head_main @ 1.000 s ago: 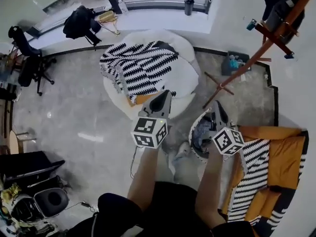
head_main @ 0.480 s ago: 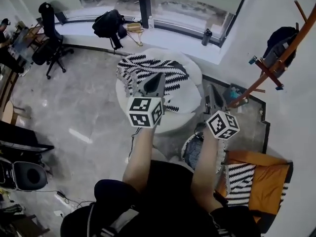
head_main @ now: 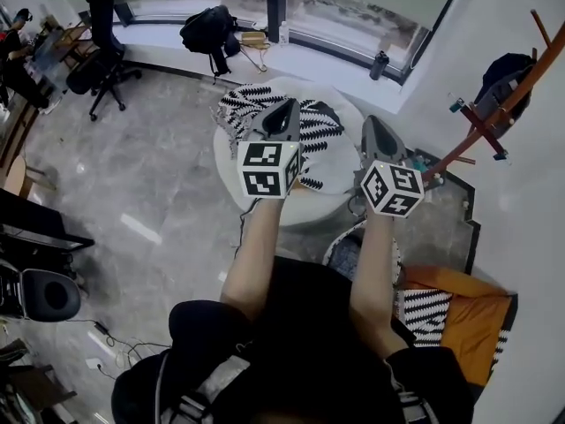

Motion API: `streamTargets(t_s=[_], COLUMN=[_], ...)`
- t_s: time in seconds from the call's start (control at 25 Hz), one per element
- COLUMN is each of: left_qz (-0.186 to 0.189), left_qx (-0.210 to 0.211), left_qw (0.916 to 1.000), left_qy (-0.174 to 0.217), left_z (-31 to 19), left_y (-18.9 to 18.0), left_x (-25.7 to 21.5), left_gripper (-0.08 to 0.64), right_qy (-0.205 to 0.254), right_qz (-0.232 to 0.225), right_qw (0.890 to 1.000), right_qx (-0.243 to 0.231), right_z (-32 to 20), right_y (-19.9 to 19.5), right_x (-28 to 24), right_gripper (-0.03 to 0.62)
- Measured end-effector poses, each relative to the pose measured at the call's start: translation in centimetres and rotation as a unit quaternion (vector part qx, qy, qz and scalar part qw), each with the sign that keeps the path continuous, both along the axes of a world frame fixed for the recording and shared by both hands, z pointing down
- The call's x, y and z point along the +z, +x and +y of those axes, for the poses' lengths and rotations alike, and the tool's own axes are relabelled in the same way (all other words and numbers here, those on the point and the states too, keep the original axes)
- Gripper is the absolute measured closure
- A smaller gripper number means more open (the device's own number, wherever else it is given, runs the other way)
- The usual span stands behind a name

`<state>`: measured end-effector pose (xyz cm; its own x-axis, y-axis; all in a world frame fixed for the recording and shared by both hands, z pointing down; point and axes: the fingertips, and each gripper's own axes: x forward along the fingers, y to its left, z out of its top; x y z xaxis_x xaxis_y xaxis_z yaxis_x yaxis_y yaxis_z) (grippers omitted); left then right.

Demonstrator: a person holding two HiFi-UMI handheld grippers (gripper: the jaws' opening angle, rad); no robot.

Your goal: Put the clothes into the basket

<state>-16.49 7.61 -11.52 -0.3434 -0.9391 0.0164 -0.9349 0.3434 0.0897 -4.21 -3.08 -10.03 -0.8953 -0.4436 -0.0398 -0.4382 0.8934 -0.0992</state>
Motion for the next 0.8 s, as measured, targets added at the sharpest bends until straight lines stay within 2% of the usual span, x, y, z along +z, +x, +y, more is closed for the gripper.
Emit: streamTargets(t_s=[0.32, 0.8], left_qz=[-0.011, -0.005], left_qx=[0.012, 0.029], left_qw=[0.9998, 0.9995], left_qy=[0.007, 0.008], left_z=[0.1, -2.1], left_y=[0.9, 3.0], left_x=[-0.4, 0.3], left_gripper=[0.552, 0.552], right_qy=[0.015, 0.03], right_qz=[0.006, 0.025], right_qw=[1.0, 0.999], right_qx=[-0.006, 0.002], right_z=[1.2, 0.2], right_y=[-0.1, 1.8], right_x=[-0.4, -0.4], right_gripper=[0.58, 0.58])
